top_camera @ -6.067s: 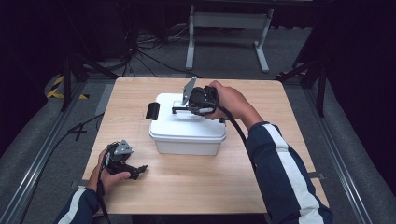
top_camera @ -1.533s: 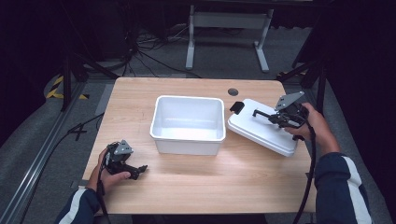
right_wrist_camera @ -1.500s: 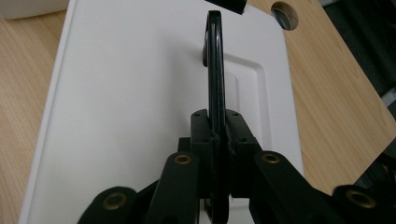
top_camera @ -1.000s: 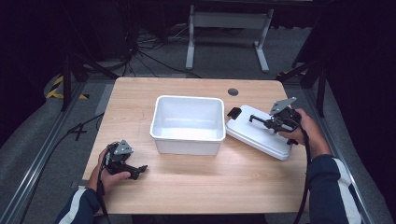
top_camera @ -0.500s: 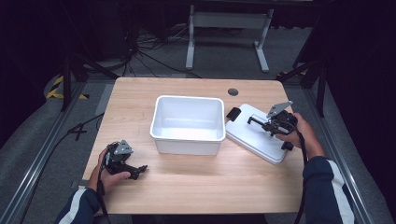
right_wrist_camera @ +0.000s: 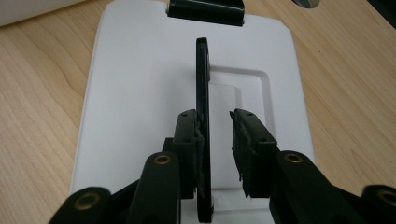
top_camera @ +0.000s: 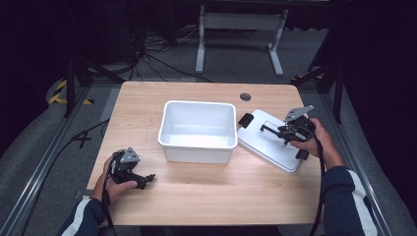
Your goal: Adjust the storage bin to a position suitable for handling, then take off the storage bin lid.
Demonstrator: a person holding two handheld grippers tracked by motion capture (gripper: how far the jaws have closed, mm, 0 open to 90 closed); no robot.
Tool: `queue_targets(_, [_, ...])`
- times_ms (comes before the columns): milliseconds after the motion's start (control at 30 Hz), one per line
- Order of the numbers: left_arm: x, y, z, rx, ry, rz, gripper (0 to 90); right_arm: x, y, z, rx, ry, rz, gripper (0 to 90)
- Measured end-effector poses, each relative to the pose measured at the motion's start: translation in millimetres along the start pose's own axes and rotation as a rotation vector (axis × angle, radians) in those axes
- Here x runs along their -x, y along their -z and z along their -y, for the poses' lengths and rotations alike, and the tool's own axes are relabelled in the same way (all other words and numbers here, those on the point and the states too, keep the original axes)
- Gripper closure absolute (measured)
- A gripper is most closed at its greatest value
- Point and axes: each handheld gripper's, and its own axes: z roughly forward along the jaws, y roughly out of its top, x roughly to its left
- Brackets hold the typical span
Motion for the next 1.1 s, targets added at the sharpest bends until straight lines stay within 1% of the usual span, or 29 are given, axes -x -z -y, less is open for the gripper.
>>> queue_targets(133, [-0.6,0.1,-0.2,-0.001,-0.008,0.001,0.2,-1.0,1.9,-1.0,0.015,-0.008,-0.002,68.1])
queue_targets(233, [-0.6,0.1,-0.2,-0.001,-0.008,0.001,0.2,-1.5,2.9,-1.6,0.015,-0.012,-0.002,67.1])
queue_targets(400, [-0.8,0.1,-0.2,-0.001,-0.011,0.003,0.2,-4.4,6.8,-5.7,0.033,-0.006,-0.010,65.1])
queue_targets(500, [-0.8,0.1,-0.2,-0.001,-0.010,0.003,0.2,-6.4,8.1,-8.3,0.037,0.001,-0.006,64.4])
queue_targets(567, [-0.8,0.2,-0.2,-0.001,-0.011,0.003,0.2,-8.2,10.4,-9.6,0.033,-0.008,-0.006,63.3])
queue_targets(633, [-0.8,0.1,-0.2,-0.001,-0.010,0.003,0.2,-9.2,11.4,-10.3,0.033,-0.005,-0.002,62.6])
queue_targets(767, [-0.8,0.1,-0.2,-0.001,-0.011,0.003,0.2,-12.1,18.9,-11.3,0.051,-0.004,-0.003,60.9])
queue_targets(867, [-0.8,0.1,-0.1,-0.001,-0.010,0.004,0.2,-13.4,23.4,-11.1,0.056,0.000,-0.002,59.7])
queue_targets(967, [-0.8,0.1,-0.2,-0.001,-0.011,0.003,0.2,-15.4,26.7,-11.3,0.056,-0.007,0.002,58.5])
queue_targets(1033, [-0.9,0.4,-0.1,-0.002,-0.013,0.004,0.3,-17.9,31.6,-11.9,0.074,-0.012,-0.001,55.9])
queue_targets(1067, [-0.7,-0.1,0.2,0.004,-0.011,0.001,0.3,-19.3,32.8,-12.2,0.077,-0.016,0.000,54.7])
queue_targets(1100, [-0.8,0.4,-0.1,-0.002,-0.013,0.004,0.3,-20.4,34.2,-12.5,0.078,-0.013,0.001,53.2])
